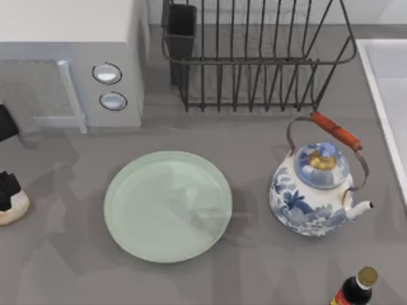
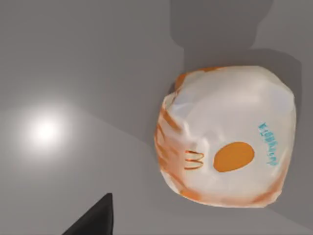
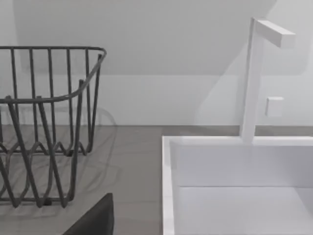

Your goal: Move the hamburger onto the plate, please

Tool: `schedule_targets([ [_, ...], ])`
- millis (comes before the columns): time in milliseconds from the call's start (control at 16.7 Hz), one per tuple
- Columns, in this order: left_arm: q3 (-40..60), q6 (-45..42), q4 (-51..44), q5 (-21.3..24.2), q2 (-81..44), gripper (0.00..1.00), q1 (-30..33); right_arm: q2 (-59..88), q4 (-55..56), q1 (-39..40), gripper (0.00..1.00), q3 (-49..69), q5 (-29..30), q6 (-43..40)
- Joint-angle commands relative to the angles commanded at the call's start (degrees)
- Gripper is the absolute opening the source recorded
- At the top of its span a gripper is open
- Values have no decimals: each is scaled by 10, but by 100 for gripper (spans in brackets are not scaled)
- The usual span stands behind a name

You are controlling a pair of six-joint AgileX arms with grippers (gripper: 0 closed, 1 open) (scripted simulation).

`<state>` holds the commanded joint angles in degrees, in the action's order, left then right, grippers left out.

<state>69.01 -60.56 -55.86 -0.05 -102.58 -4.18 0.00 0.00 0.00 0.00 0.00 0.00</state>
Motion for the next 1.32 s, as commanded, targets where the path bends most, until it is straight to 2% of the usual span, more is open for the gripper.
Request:
schedule_targets([
  [480, 0, -7, 2, 0, -7, 100, 0, 0, 0, 0, 100, 0, 0, 0],
  [960, -86, -13, 152, 0, -76, 100, -6, 0, 0, 0, 100, 0, 0, 0],
  [1320, -82, -9, 171, 1, -95, 100, -2, 0, 0, 0, 100, 0, 0, 0],
])
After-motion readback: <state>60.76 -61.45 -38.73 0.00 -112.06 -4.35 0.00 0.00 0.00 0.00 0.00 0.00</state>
